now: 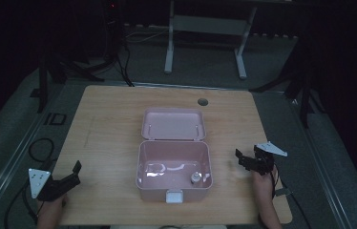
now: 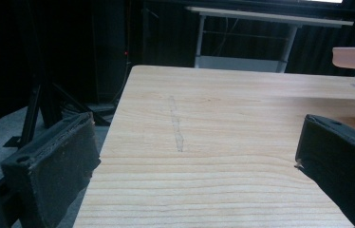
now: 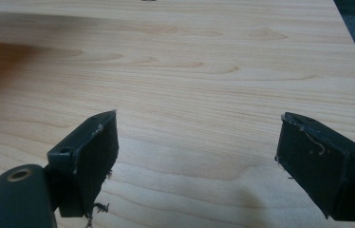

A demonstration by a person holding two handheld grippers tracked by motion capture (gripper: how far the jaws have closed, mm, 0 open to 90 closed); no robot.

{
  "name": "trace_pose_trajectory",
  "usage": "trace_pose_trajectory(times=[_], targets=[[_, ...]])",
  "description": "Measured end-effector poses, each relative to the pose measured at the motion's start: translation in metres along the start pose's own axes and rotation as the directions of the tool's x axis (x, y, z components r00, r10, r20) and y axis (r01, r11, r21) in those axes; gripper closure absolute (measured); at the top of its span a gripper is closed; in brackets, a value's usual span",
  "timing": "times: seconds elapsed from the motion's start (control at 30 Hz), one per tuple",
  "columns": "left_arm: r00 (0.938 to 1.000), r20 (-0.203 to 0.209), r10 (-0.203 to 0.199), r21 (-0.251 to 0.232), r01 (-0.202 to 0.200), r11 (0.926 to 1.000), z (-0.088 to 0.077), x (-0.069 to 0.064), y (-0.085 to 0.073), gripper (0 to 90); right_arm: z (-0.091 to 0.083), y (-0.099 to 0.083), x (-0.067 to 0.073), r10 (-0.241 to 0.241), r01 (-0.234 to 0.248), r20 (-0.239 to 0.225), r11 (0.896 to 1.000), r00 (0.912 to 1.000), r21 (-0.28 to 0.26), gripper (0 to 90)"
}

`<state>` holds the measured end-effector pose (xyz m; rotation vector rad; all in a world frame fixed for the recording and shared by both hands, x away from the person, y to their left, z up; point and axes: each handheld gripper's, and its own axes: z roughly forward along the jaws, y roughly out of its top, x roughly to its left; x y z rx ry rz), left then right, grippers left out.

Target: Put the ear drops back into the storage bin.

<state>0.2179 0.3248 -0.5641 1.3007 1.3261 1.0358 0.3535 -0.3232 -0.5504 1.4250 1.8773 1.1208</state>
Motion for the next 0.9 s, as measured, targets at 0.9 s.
trace_pose_trajectory(times=[0.9], targets=[[1.0000,0.003,-0.001,0.002,0.001,1.0000,0.000,0.000,0.000,0.5,0.000,-0.005,-0.023,0.180,-0.180,-0.095,0.984,0.9790,0.013,13.4]])
